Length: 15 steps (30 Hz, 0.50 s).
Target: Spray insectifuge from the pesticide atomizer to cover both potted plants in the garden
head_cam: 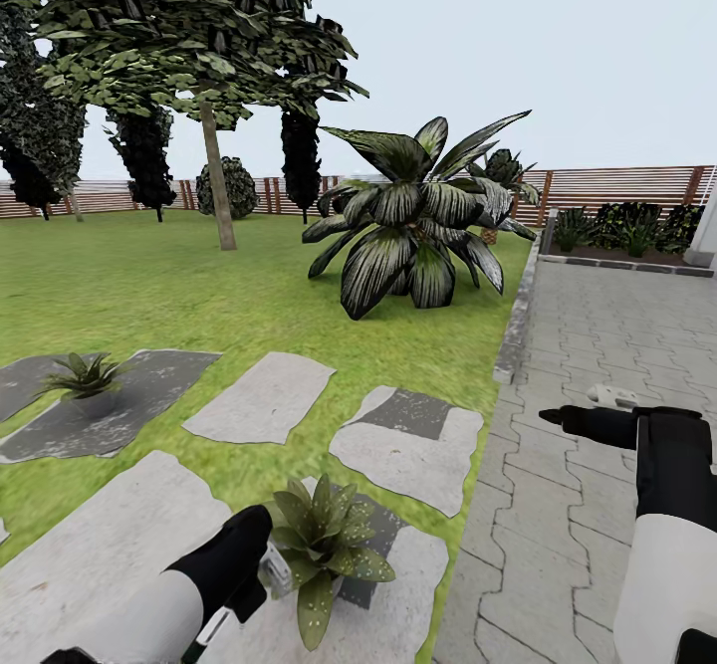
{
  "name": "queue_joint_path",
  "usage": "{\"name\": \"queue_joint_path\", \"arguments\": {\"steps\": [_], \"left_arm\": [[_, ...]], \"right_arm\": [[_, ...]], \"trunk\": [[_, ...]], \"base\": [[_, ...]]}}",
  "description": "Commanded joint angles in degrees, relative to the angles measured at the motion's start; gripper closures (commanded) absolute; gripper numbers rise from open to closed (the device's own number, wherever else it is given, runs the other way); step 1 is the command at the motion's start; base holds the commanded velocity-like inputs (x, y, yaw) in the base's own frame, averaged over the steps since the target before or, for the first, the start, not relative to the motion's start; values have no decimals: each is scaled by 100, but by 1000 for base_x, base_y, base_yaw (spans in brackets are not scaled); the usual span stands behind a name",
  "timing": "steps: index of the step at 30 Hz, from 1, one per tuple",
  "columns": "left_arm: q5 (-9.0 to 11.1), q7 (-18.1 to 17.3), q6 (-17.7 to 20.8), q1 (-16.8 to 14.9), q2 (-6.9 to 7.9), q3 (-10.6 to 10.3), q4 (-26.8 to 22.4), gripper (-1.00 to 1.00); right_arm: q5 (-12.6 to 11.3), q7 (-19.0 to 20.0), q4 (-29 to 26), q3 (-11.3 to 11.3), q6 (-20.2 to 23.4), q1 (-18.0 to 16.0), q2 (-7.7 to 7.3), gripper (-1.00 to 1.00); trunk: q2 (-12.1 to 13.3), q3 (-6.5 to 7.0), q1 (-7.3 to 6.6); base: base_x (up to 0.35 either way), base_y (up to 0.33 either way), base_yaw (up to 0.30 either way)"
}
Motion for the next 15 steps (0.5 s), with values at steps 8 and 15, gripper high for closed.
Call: {"name": "queue_joint_path", "arguments": {"steps": [8,15], "left_arm": [[-61,-59,9,-12,10,-12,-7,100],[-61,-59,9,-3,10,-16,-14,100]], "right_arm": [[55,58,-5,-9,10,-6,1,-100],[56,55,-5,-9,12,-6,1,-100]], "trunk": [[-3,-6,-1],[-3,-6,-1]], "base": [[0,0,0],[-22,128,0]]}}
